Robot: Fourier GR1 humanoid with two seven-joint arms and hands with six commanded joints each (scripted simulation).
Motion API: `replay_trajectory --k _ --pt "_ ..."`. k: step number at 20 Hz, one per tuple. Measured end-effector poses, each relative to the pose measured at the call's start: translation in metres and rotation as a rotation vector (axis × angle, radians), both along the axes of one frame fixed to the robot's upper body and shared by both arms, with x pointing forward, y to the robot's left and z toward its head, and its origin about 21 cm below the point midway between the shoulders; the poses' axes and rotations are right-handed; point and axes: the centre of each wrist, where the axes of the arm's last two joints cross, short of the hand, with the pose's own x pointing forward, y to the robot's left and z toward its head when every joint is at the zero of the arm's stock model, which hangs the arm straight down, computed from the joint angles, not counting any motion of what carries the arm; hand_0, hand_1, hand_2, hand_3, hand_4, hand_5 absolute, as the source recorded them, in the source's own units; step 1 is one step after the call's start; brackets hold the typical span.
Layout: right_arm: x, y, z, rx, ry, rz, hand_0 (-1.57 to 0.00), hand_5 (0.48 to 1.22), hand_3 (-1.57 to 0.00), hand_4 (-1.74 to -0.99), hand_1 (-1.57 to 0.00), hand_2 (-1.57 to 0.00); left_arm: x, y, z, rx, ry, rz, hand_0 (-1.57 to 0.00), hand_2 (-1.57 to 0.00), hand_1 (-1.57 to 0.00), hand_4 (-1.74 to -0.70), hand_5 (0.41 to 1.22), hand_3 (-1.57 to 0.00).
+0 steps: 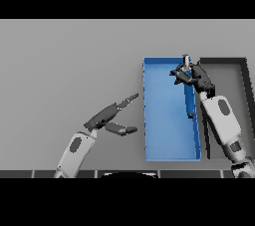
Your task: Pick up the blue pipe and place it into the blue bin.
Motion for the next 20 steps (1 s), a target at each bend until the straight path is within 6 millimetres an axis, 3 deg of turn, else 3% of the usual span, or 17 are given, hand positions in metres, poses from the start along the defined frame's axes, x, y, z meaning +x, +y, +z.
replay_trajectory --k 2,3,5,8,15,17,20 --pt "0.005 -0.002 -0.001 -0.046 0.069 0.006 -0.60 1.221 -0.32 -1.337 -0.55 -0.55 0.001 -0.001 -0.001 -0.003 0.002 -0.007 0.00 0.00 0.00 -0.88 0.427 0.00" --pt "0.005 0.001 0.000 -0.081 0.089 0.058 -0.48 1.186 -0.26 -1.275 -0.44 -0.44 0.000 -0.002 0.000 -0.007 -0.006 -0.005 0.00 0.00 0.00 -0.88 0.428 0.00" --pt "0.002 0.006 0.003 -0.146 0.099 0.163 -0.31 1.084 -0.16 -1.175 -0.28 -0.28 0.003 0.003 -0.001 0.000 0.004 0.003 0.00 0.00 0.00 -0.88 0.429 0.00" --pt "-0.002 0.012 0.005 -0.230 0.120 0.249 -0.16 0.934 -0.08 -1.083 -0.14 -0.14 -0.003 0.004 -0.001 -0.016 0.005 -0.007 0.00 0.00 0.00 -0.89 0.428 0.00" --pt "-0.006 0.009 -0.007 -0.325 0.167 0.277 -0.03 0.734 -0.02 -1.038 -0.03 -0.03 -0.002 0.003 -0.002 -0.005 0.001 0.009 0.00 0.00 0.00 -0.89 0.429 0.00" --pt "-0.006 0.003 -0.006 -0.339 0.170 0.269 -0.02 0.696 -0.01 -1.033 -0.02 -0.02 -0.002 0.004 -0.002 -0.004 0.002 0.011 0.00 0.00 0.00 -0.89 0.429 0.00" --pt "-0.006 0.009 -0.008 -0.339 0.167 0.279 -0.01 0.666 0.00 -1.020 -0.01 -0.01 -0.001 0.003 0.000 -0.012 -0.004 0.003 0.00 0.00 0.00 -0.89 0.431 0.00"
